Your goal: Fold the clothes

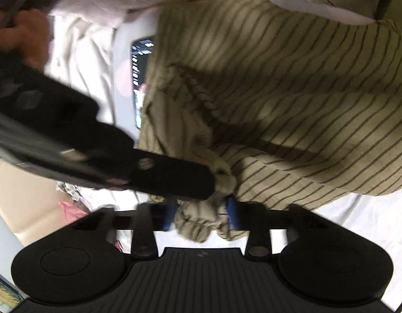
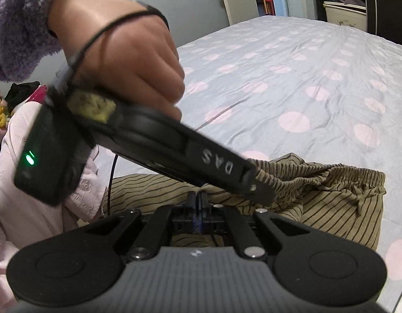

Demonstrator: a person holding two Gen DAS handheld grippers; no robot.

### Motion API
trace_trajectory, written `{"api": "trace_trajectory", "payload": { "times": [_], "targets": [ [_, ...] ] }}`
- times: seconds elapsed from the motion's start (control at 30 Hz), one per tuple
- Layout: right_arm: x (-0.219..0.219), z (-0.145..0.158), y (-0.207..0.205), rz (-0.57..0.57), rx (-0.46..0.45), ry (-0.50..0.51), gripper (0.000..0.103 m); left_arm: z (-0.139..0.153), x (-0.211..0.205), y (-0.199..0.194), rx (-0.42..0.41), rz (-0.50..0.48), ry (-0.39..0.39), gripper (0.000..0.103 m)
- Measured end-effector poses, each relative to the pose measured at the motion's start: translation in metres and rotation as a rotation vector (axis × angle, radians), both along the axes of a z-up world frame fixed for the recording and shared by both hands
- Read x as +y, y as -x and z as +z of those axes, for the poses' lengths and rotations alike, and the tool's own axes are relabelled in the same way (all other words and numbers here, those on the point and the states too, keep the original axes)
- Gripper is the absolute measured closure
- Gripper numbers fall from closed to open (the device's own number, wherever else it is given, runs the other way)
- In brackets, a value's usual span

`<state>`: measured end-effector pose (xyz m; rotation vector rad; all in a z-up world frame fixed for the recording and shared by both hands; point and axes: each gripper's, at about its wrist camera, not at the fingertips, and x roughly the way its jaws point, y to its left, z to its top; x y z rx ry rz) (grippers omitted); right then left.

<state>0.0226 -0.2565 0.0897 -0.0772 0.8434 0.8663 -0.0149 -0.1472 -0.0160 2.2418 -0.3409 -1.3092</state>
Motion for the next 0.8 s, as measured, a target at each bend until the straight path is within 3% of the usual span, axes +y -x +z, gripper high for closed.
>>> {"api": "trace_trajectory", "payload": {
  "times": [0.13, 0.3, 0.37, 0.4, 0.5, 0.6, 0.8],
  "targets": [
    [-0.002, 0.002, -0.001, -0.006, -0.002, -0.001, 0.1, -0.003, -0.005, -0.005, 0.003, 0.078, 0.015, 0.089],
    [-0.008, 0.004, -0.002, -0.03, -0.007, -0.017, 0.095, 0.007, -0.007, -0.011, 0.021, 0.267, 0.073, 0.094],
    [-0.015, 0.005, -0.003, -0.051, -0.01, -0.024, 0.078, 0.016, -0.01, -0.023, 0.032, 0.389, 0.122, 0.095],
    [-0.019, 0.006, -0.005, -0.072, -0.01, -0.027, 0.064, 0.021, -0.011, -0.029, 0.039, 0.444, 0.147, 0.095],
    [-0.028, 0.003, -0.01, -0.134, 0.002, -0.025, 0.061, 0.039, -0.007, -0.05, 0.039, 0.597, 0.204, 0.095],
    [-0.033, -0.006, -0.016, -0.162, 0.039, -0.019, 0.05, 0.055, 0.001, -0.066, 0.022, 0.717, 0.24, 0.095],
    [-0.014, -0.024, 0.001, -0.084, 0.154, -0.076, 0.038, 0.101, 0.018, -0.081, 0.021, 0.95, 0.319, 0.095]
  ]
}}
